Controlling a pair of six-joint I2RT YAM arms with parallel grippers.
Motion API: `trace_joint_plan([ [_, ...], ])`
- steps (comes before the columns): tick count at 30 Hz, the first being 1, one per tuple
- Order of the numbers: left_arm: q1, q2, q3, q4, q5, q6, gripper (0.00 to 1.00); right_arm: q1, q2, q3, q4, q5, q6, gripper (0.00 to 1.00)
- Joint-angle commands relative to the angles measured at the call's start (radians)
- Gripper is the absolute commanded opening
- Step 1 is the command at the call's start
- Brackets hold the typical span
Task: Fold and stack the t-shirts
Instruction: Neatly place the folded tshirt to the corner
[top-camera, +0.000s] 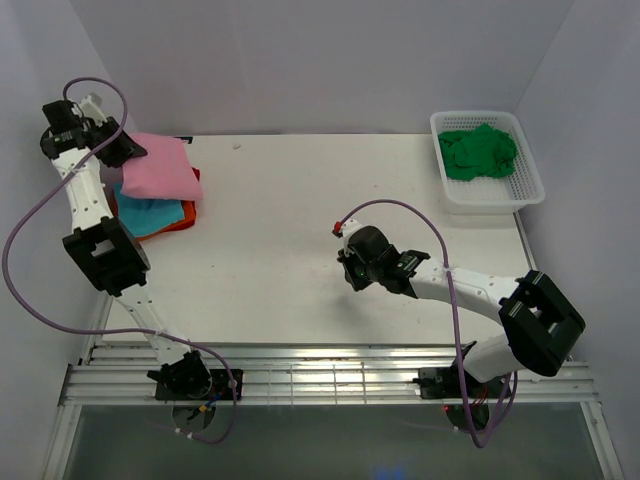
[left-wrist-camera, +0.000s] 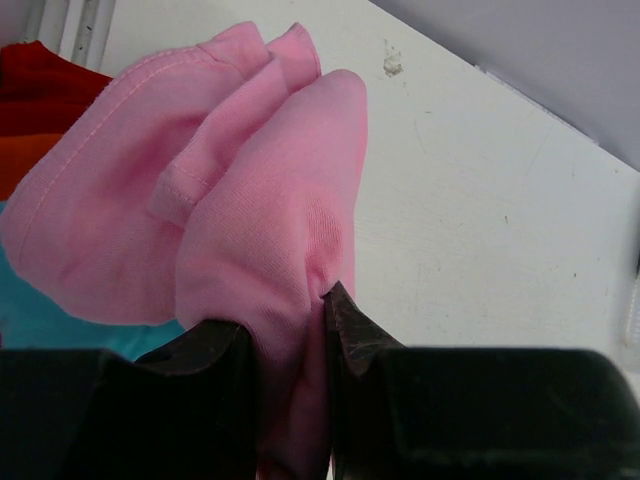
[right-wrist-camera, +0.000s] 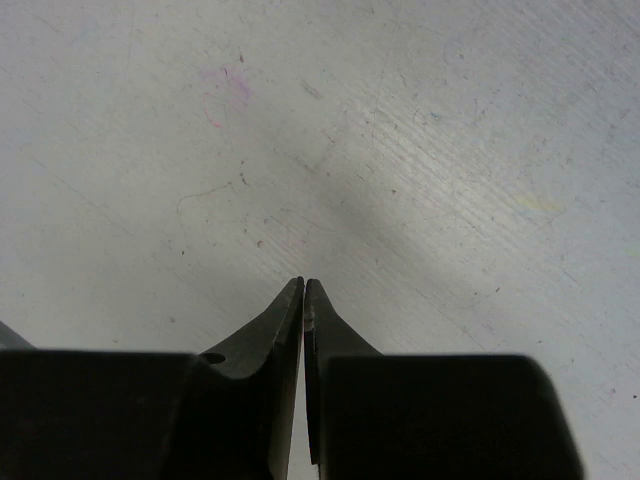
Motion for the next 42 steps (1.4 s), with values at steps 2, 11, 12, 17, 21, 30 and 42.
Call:
trace_joint_plan([
  [2,0.036,-0.080,0.021,0.051,0.041,-0.017,0.00,0.001,-0.001,0.011,0.007,-0.010,-0.012,0.09],
  [11,0.057,-0.059,-0.040,0.068,0.049,-0.025,0.00,0.003,-0.002,0.006,0.006,-0.015,-0.012,0.09],
  [12,0.057,-0.056,-0.052,0.071,0.043,-0.023,0.00,0.001,-0.002,0.004,0.007,-0.016,-0.012,0.09],
  [17,0.057,-0.020,-0.100,0.078,0.001,-0.017,0.00,0.001,-0.008,-0.006,0.007,-0.013,-0.012,0.09],
  [21,0.057,-0.005,-0.132,0.083,-0.046,-0.014,0.00,0.001,-0.010,-0.011,0.007,-0.010,-0.010,0.09],
  [30,-0.006,-0.002,-0.160,0.081,-0.313,0.015,0.00,0.001,-0.011,-0.020,0.010,-0.013,-0.007,0.09],
  [42,-0.138,0.026,-0.281,0.190,-0.715,0.041,0.00,0.001,-0.045,-0.054,0.010,0.008,0.000,0.09],
])
